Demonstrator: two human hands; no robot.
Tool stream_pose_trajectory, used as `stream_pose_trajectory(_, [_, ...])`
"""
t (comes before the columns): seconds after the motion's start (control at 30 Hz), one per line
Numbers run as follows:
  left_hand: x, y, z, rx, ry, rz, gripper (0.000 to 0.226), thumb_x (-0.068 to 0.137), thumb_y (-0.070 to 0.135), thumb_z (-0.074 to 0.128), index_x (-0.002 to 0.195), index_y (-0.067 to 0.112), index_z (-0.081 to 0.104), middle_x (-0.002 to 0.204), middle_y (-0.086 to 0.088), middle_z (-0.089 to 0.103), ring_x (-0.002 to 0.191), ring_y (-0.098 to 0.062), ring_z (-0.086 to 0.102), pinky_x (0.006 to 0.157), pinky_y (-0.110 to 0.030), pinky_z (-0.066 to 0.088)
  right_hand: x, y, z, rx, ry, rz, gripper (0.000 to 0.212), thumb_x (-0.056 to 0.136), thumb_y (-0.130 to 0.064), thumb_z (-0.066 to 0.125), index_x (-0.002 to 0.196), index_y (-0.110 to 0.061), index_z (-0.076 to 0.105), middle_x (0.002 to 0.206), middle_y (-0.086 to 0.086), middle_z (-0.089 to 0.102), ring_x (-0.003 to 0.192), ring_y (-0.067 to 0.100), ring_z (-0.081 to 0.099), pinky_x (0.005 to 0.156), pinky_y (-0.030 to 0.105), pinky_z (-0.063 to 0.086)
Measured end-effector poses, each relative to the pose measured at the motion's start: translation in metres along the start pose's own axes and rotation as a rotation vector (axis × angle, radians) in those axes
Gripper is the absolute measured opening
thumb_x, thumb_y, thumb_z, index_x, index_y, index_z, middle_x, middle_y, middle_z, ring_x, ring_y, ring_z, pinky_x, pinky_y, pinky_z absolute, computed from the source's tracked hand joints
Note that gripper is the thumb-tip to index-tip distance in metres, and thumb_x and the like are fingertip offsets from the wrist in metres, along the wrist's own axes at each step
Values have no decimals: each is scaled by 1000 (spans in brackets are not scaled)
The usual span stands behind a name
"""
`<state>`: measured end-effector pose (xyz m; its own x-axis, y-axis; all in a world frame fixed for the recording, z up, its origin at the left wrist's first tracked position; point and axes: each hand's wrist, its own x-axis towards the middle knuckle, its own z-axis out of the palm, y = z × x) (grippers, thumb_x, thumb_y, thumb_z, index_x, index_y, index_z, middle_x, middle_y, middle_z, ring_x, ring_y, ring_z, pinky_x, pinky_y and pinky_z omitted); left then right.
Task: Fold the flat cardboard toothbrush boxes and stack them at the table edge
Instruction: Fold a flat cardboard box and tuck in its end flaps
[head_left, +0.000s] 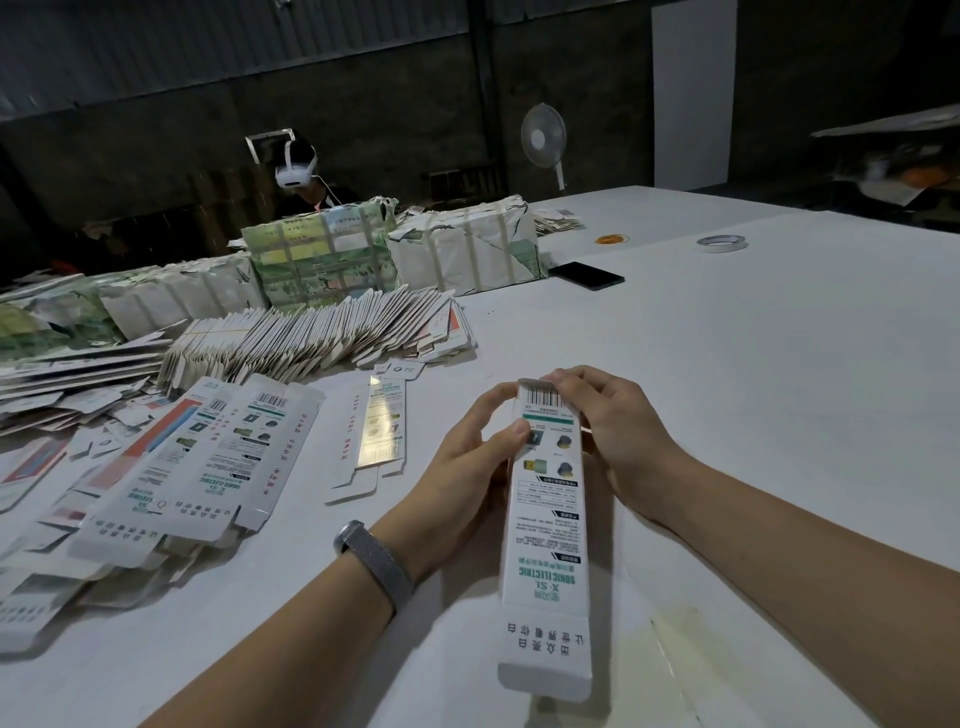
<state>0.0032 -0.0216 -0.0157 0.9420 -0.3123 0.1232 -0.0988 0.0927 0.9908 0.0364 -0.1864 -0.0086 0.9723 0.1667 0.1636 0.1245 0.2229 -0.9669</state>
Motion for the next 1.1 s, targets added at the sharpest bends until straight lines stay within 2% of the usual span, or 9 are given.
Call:
stream_pose_trajectory(0.17, [-1,0,0,32,-7,-4,41,99,29,58,139,28,49,113,-17,74,89,-25,72,74,-33,58,3,1,-4,21,17,40,34,95,-6,56,70,-23,72,73,4,72,62,15,67,54,26,52])
stream_pose_trajectory(0.33, [-1,0,0,78,9,0,49,97,31,62,142,26,46,115,-19,73,89,-26,72,75,-33,57,3,3,-4,-6,20,52,34,95,-7,57,70,-24,73,75,6,73,65,21,70,56,31,56])
stream_pose_trajectory(0.43, [-2,1,1,110,-23,3,50,93,31,57,141,26,46,118,-22,72,92,-30,71,78,-37,57,4,-1,-6,-17,23,74,21,92,-8,65,71,-13,66,70,10,71,60,25,70,53,30,55])
stream_pose_trajectory(0.53, [-2,2,2,111,-33,5,46,98,29,60,141,24,47,118,-24,71,90,-28,70,77,-35,58,4,-2,-7,-33,24,75,15,92,-9,67,77,-8,65,68,8,71,59,23,70,48,26,52])
stream_pose_trajectory(0.67, [-3,3,2,130,-23,22,41,99,27,58,139,22,50,110,-16,73,85,-21,70,74,-30,56,3,0,-4,-37,14,65,13,93,-6,64,82,-9,70,71,8,71,62,22,69,55,29,56])
stream_pose_trajectory(0.77, [-4,4,2,171,-14,31,42,94,28,50,136,24,52,106,-12,73,82,-19,68,72,-28,55,2,0,-4,-28,5,60,20,93,-5,64,79,-13,75,74,11,73,63,22,70,57,30,56])
stream_pose_trajectory(0.87, [-4,4,1,215,-12,45,30,107,18,44,134,28,52,106,-14,74,81,-17,68,69,-25,55,2,0,-5,-18,-4,59,23,92,-4,65,76,-15,78,77,13,74,66,23,71,57,29,56])
stream_pose_trajectory(1.0, [-5,3,1,227,-10,41,35,108,11,37,134,29,53,113,-12,74,89,-17,69,75,-27,57,3,-1,-6,-16,-18,77,22,92,-6,65,78,-15,79,79,12,75,69,22,72,60,28,56])
stream_pose_trajectory(1.1, [-3,3,2,215,16,41,38,102,22,43,139,23,52,118,-10,73,98,-18,70,80,-27,55,3,-2,-6,5,-24,84,25,92,-5,64,76,-16,79,78,10,74,68,20,71,58,25,55])
